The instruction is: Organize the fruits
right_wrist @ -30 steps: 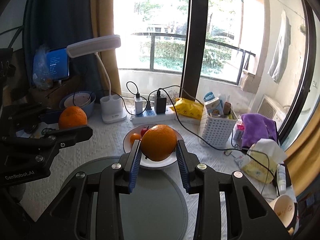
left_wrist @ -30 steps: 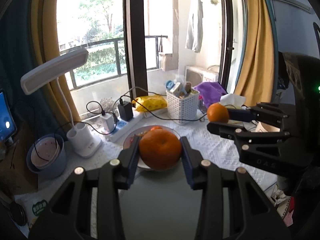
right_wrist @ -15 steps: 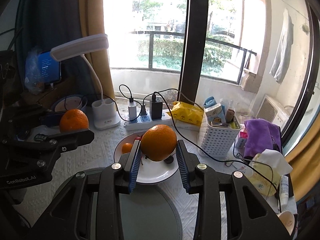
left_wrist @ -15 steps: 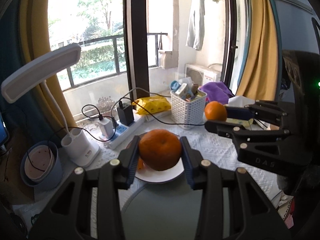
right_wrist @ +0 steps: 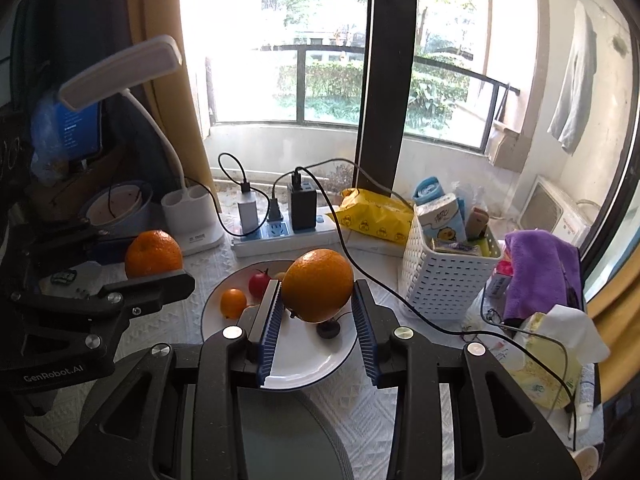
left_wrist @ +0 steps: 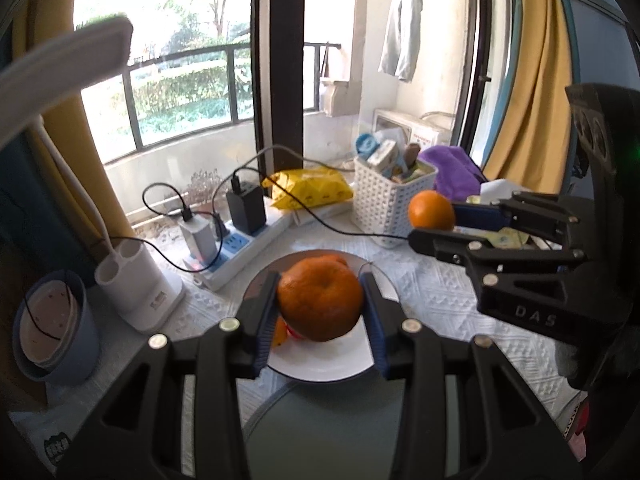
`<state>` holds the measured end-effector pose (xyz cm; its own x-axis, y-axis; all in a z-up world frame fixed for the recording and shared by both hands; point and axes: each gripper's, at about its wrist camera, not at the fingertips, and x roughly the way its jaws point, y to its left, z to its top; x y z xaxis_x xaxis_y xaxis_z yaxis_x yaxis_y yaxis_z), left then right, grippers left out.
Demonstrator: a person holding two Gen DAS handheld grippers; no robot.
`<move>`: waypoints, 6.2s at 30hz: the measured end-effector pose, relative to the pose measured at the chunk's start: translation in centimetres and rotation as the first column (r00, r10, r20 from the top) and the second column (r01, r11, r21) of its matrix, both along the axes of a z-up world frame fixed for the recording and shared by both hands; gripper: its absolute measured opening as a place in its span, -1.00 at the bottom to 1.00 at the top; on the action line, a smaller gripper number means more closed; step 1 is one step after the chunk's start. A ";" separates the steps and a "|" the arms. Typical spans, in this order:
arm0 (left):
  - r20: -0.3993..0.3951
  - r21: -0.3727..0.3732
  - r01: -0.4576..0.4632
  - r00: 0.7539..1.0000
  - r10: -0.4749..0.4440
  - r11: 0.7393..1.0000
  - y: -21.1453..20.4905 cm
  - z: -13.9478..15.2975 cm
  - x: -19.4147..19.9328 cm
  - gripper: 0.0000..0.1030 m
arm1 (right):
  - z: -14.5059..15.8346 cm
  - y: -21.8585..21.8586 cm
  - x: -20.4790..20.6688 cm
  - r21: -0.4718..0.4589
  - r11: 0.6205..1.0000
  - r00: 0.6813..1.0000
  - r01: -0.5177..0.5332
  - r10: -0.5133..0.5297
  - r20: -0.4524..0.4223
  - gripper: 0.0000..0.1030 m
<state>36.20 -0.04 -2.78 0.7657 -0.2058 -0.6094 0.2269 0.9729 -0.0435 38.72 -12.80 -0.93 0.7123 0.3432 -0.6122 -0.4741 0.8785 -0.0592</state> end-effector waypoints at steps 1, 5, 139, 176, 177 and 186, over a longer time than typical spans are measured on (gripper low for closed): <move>-0.009 0.000 -0.002 1.000 0.002 1.000 0.0 -0.4 0.3 -0.21 | -0.3 0.0 0.4 0.001 1.000 1.000 0.000 0.000 -0.007 -0.28; -0.043 -0.004 -0.005 0.999 0.005 1.000 0.1 -1.9 1.6 -0.21 | -1.7 0.0 1.8 0.001 1.000 0.999 0.001 -0.001 -0.034 -0.28; 0.200 -0.090 -0.081 0.975 0.098 0.993 0.3 5.5 -21.4 0.55 | 5.9 -1.8 -20.8 0.019 1.000 0.981 0.014 -0.017 0.194 -0.20; 0.313 -0.077 -0.151 0.935 0.168 0.985 -0.7 5.7 -29.3 0.85 | 4.4 -6.0 -28.4 0.119 0.989 0.964 0.091 -0.118 0.239 0.17; 0.314 -0.077 -0.151 0.934 0.168 0.985 -0.7 5.7 -29.3 0.85 | 4.4 -6.0 -28.4 0.121 0.988 0.964 0.091 -0.118 0.238 0.17; 0.319 -0.078 -0.147 0.933 0.165 0.986 -0.8 5.8 -29.4 0.85 | 4.3 -6.2 -28.4 0.123 0.988 0.964 0.092 -0.120 0.239 0.17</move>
<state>6.81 -0.84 3.03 0.9444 -0.0928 -0.3153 0.0828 0.9956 -0.0450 10.33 -18.96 3.42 0.8717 0.3126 -0.3774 -0.3609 0.9305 -0.0627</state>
